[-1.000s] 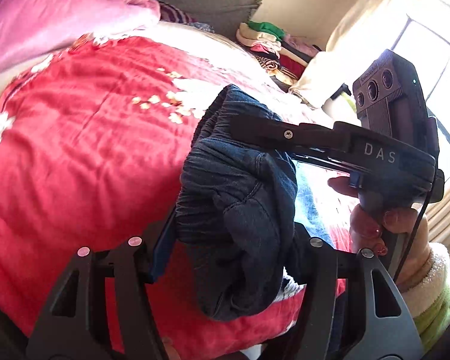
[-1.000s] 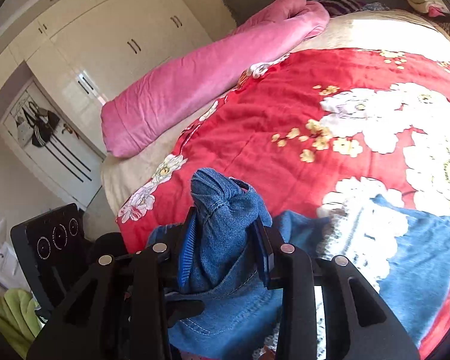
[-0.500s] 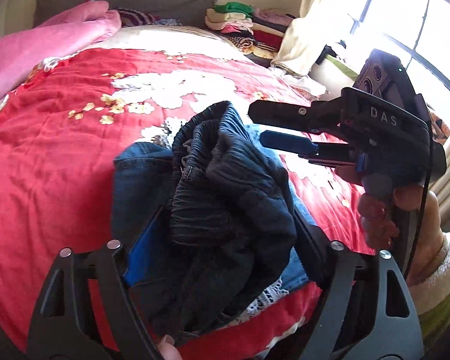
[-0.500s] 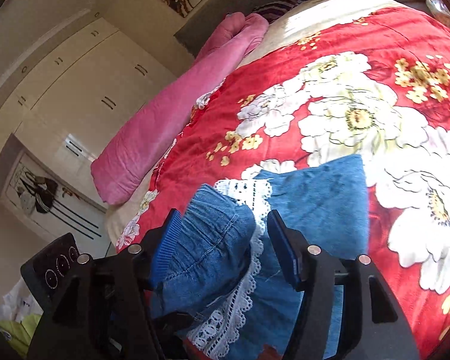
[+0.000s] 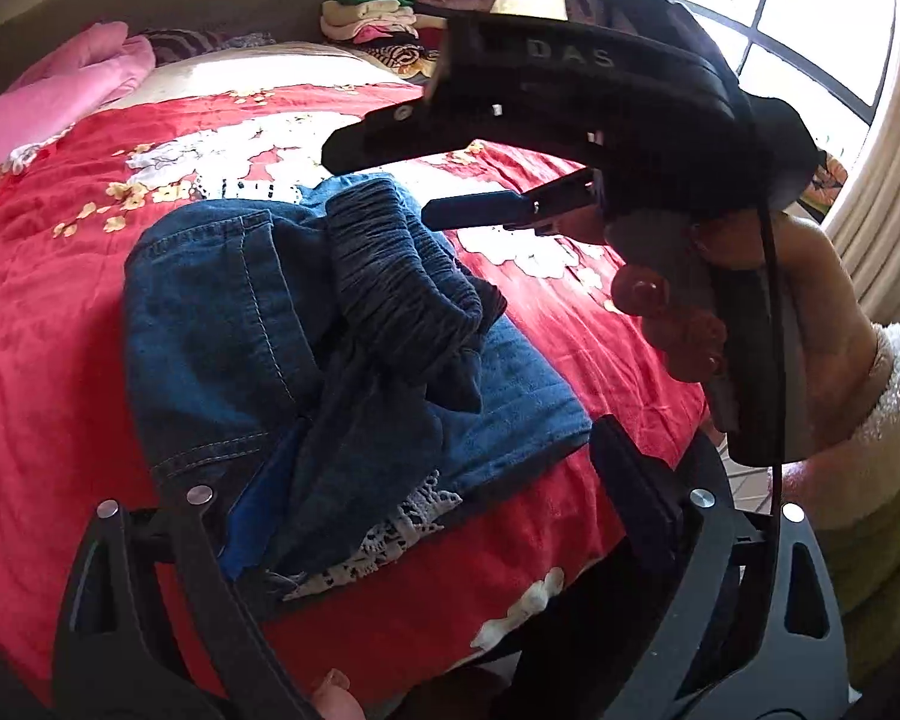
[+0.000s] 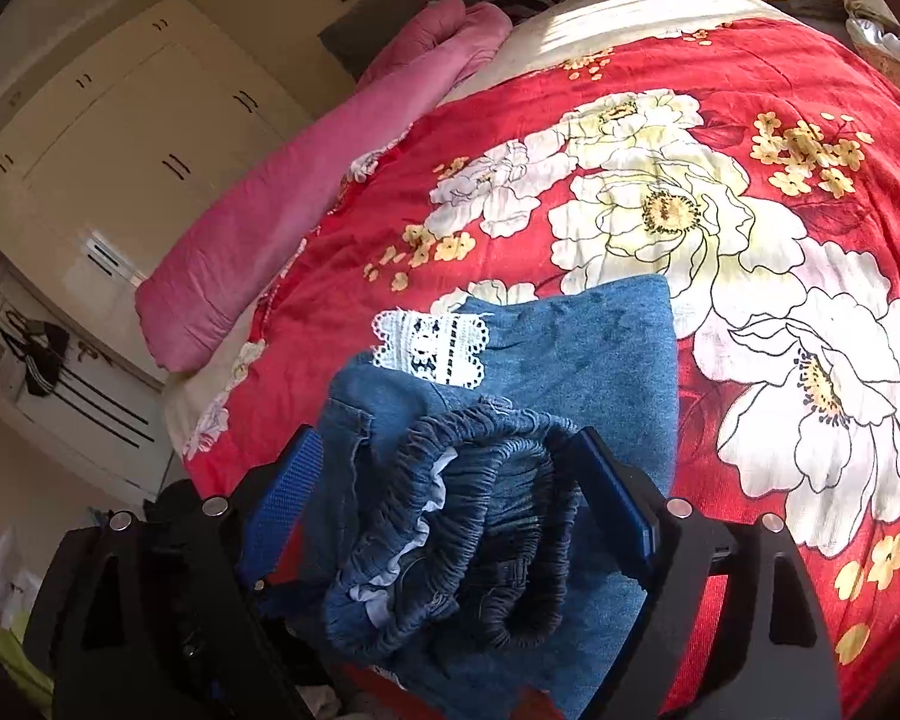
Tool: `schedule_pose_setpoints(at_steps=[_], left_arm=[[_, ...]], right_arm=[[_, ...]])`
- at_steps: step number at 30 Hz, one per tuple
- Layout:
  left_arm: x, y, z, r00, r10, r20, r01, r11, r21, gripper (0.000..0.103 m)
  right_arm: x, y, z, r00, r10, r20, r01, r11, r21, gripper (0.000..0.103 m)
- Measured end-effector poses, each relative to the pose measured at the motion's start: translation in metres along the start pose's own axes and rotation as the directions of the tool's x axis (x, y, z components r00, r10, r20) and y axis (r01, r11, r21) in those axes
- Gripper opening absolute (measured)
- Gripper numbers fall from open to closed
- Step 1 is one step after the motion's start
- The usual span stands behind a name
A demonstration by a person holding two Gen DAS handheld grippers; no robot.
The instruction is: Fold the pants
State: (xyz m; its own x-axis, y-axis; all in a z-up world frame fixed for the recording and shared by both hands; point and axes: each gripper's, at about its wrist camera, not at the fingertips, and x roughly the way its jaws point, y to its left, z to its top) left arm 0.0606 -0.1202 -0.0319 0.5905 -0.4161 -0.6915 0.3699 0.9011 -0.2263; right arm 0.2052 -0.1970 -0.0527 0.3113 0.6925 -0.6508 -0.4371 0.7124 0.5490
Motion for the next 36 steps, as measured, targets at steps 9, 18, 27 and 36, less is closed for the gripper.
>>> schedule_pose_setpoints(at_steps=[9, 18, 27, 36], left_arm=[[-0.006, 0.014, -0.003, 0.999, -0.039, 0.004, 0.039, 0.998, -0.043, 0.087], [-0.035, 0.045, 0.001, 0.999, 0.001, 0.037, 0.003, 0.991, -0.132, 0.087], [-0.03, 0.03, -0.001, 0.999, -0.03, 0.016, 0.03, 0.999, -0.035, 0.053], [-0.007, -0.001, -0.012, 0.999, -0.01, -0.049, 0.014, 0.995, 0.097, 0.012]], right_arm=[[0.014, -0.029, -0.02, 0.985, -0.17, -0.041, 0.169, 0.985, -0.03, 0.076], [0.008, -0.037, -0.024, 0.982, -0.183, -0.049, 0.183, 0.983, -0.004, 0.077], [-0.028, -0.011, -0.011, 0.991, -0.124, 0.045, 0.125, 0.992, -0.025, 0.079], [0.006, 0.027, 0.013, 0.988, -0.151, -0.027, 0.142, 0.967, -0.211, 0.079]])
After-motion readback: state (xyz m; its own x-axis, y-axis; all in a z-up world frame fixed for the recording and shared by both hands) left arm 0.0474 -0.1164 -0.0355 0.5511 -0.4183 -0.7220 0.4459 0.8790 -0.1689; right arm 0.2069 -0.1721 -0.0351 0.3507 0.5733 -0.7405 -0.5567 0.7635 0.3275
